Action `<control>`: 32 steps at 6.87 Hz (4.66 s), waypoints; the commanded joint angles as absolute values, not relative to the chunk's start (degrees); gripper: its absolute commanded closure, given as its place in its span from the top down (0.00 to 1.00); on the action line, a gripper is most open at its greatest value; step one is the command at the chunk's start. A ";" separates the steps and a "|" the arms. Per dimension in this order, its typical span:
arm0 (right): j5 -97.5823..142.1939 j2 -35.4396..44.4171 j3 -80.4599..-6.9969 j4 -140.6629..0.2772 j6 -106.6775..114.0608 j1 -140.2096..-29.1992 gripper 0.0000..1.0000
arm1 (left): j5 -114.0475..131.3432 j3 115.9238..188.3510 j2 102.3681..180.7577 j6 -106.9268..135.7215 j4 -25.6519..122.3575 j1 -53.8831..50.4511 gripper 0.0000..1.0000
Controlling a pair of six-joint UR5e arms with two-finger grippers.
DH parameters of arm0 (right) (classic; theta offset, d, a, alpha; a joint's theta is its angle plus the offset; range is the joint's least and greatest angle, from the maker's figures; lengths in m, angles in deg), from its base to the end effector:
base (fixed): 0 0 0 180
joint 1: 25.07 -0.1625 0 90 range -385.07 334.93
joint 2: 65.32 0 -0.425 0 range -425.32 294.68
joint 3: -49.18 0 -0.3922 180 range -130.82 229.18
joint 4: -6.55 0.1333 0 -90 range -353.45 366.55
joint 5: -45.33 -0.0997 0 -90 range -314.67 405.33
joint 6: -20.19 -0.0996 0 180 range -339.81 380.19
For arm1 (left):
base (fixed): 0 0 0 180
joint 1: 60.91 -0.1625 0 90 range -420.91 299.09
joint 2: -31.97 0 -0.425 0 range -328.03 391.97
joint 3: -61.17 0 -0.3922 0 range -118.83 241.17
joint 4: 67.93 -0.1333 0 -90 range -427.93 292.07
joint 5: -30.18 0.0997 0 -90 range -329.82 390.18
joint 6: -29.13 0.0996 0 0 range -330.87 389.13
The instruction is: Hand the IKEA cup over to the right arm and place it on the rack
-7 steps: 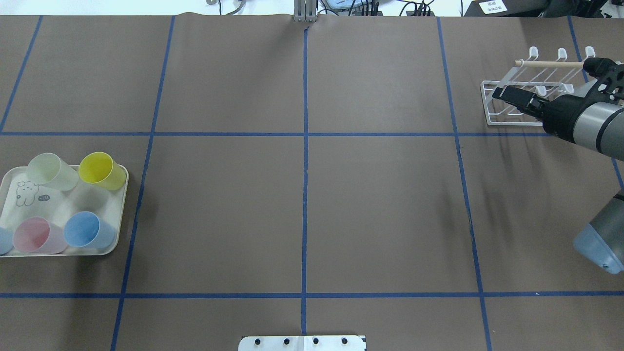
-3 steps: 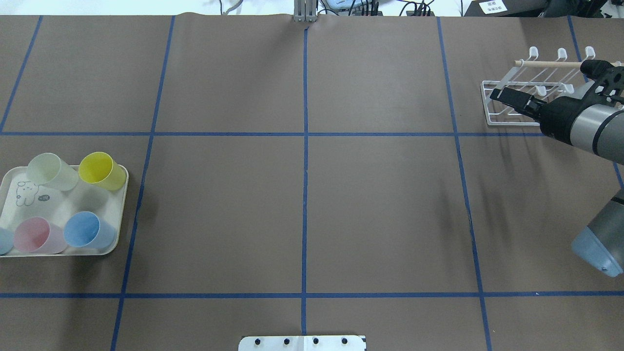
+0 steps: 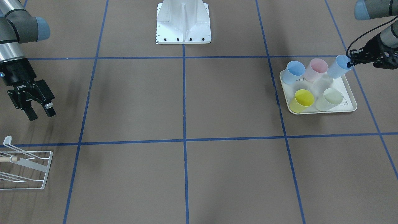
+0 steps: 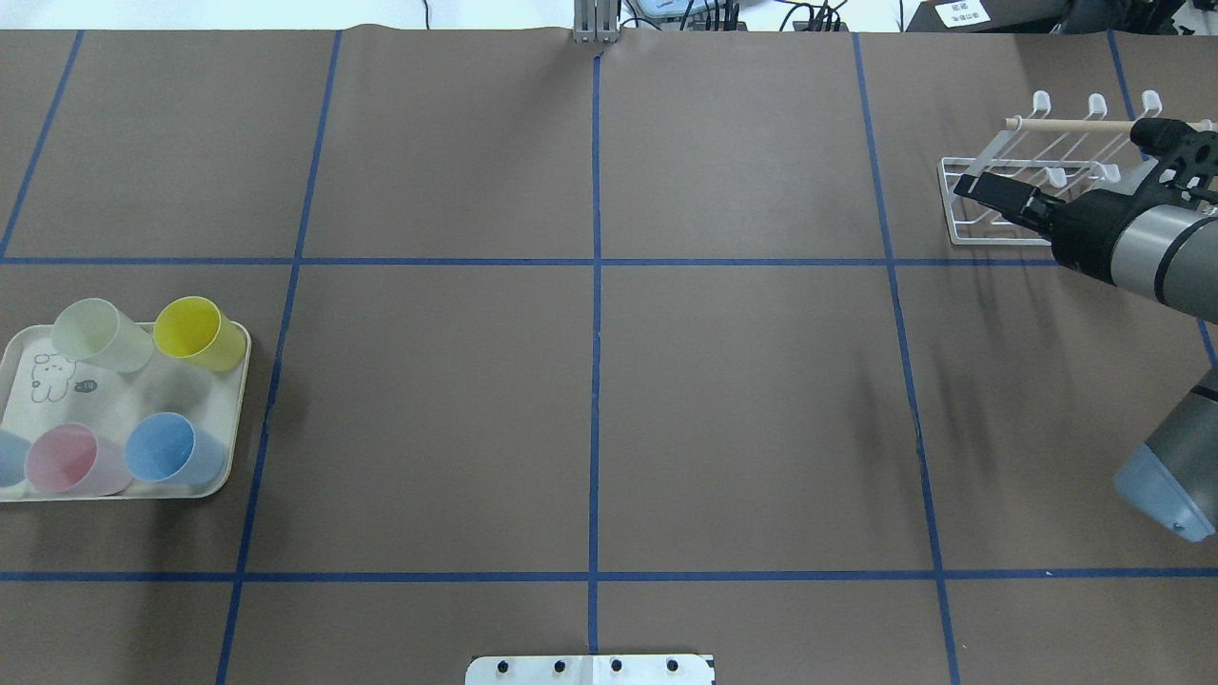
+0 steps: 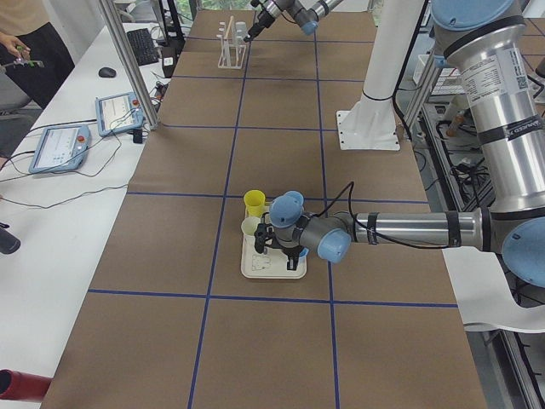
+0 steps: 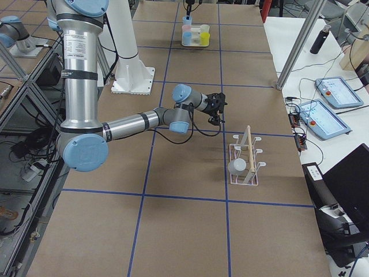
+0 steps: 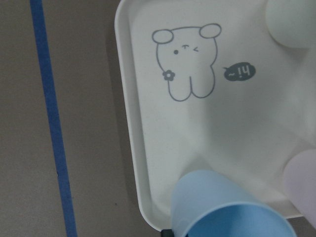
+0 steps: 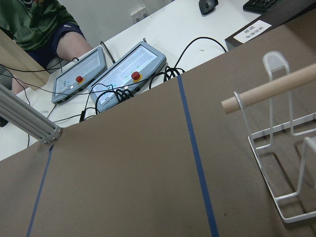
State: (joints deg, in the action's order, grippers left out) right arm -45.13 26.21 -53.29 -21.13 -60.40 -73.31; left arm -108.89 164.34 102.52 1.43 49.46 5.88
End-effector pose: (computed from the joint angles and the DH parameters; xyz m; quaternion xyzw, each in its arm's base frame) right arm -0.2327 -0.4596 0.4461 0.2848 -0.5243 0.2645 0.7577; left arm 0.0904 -0.3582 0.6311 -0.0250 0.4402 0.0410 0.8966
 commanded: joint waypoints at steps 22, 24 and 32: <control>-62.69 6.31 -57.35 0.05 -115.16 -66.03 1.00 | -70.45 156.71 152.73 -102.18 115.59 -29.62 0.00; -61.37 5.79 -57.26 0.05 -116.81 -65.15 1.00 | -70.45 154.52 155.36 -102.18 115.24 -29.80 0.00; -58.48 4.82 -56.91 0.14 -119.20 -64.10 0.93 | -70.45 153.80 156.42 -102.27 115.50 -30.77 0.00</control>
